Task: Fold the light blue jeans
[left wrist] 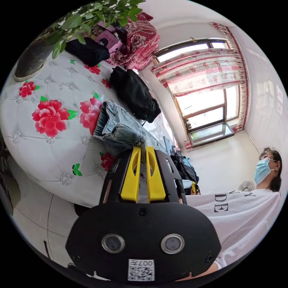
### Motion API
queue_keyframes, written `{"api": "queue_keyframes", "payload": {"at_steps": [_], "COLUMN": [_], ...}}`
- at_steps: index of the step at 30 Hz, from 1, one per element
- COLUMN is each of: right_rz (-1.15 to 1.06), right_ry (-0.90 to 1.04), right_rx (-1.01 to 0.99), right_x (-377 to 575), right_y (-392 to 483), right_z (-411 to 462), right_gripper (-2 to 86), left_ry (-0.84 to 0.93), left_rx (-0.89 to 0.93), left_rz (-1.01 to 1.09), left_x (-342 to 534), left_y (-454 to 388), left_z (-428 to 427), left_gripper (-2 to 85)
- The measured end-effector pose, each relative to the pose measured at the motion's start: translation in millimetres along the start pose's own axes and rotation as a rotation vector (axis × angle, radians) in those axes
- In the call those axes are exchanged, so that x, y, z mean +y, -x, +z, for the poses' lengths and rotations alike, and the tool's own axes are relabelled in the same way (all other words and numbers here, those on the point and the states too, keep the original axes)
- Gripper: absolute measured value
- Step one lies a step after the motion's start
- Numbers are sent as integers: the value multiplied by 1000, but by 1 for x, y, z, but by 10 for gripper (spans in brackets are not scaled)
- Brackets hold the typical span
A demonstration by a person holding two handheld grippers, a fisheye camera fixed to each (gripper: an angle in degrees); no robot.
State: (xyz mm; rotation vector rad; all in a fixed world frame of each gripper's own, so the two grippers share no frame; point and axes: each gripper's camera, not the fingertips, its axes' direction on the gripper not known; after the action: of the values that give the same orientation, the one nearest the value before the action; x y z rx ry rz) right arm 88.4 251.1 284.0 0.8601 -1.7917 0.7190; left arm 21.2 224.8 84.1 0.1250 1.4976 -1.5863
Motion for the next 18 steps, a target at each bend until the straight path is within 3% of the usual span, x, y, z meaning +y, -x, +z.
{"api": "queue_keyframes", "payload": {"at_steps": [6,12,14,18], "right_rz": [-65,-226,-142,-57], "right_ry": [36,182,290,324], "right_rx": [55,238,342,375], "right_x": [-41,-133,-147,-134], "right_y": [18,50,26,-23], "right_z": [63,275,359,403], "right_gripper": [0,22,34,47], "left_ry": [15,-5,37,-12], "left_rx": [17,-155,-253,-295], "left_rz": [9,-68,-107,11], "left_x": [-60,-176,-201,-201], "left_y": [-4,4,11,-7], "left_z": [45,175,232,262], "left_gripper": [16,63,79,86]}}
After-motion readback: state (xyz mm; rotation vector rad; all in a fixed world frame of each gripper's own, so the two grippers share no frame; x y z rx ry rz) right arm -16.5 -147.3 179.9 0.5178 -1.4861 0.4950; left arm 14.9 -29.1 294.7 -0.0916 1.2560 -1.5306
